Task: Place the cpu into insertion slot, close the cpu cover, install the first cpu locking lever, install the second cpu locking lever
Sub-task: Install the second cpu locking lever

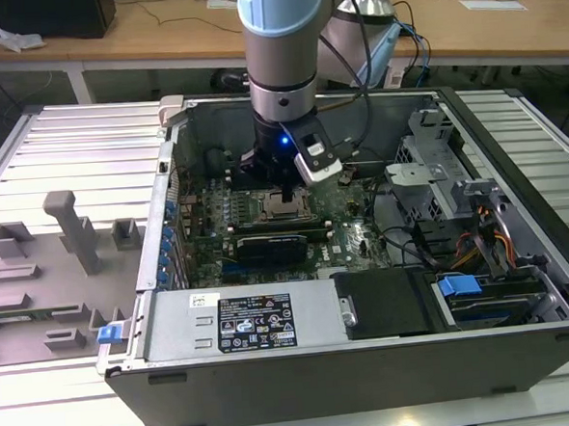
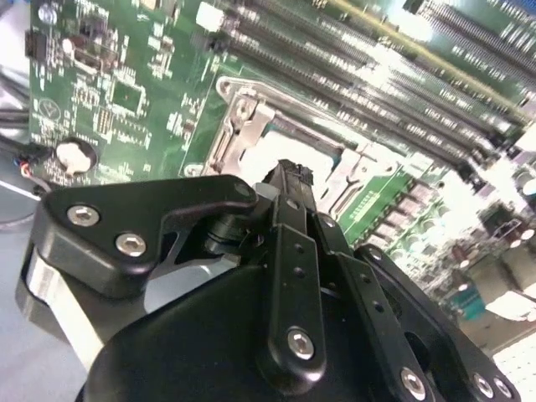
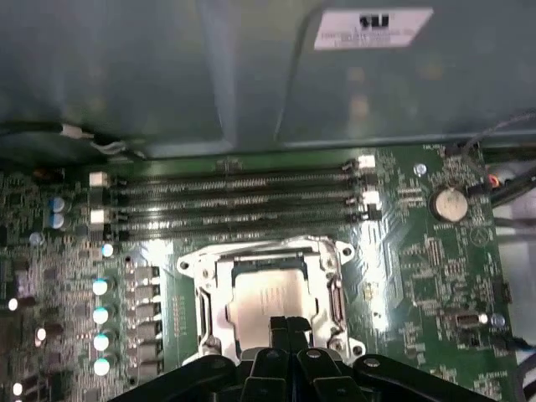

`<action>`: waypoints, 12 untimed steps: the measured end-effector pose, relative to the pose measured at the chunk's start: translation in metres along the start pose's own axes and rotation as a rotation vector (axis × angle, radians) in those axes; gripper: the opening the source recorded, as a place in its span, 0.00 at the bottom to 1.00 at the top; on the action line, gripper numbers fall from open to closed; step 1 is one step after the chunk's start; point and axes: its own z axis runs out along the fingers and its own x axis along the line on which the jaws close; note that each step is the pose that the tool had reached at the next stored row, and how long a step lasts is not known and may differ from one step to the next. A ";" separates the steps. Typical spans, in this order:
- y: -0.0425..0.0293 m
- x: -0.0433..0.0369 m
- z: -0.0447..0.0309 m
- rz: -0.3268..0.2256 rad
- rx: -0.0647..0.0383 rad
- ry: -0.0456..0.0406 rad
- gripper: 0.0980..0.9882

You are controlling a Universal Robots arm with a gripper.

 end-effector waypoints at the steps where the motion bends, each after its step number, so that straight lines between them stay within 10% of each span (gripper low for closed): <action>1: 0.0011 0.0000 -0.0006 0.000 0.003 -0.0004 0.01; 12: 0.0027 -0.0004 -0.0083 -0.001 0.019 -0.0016 0.01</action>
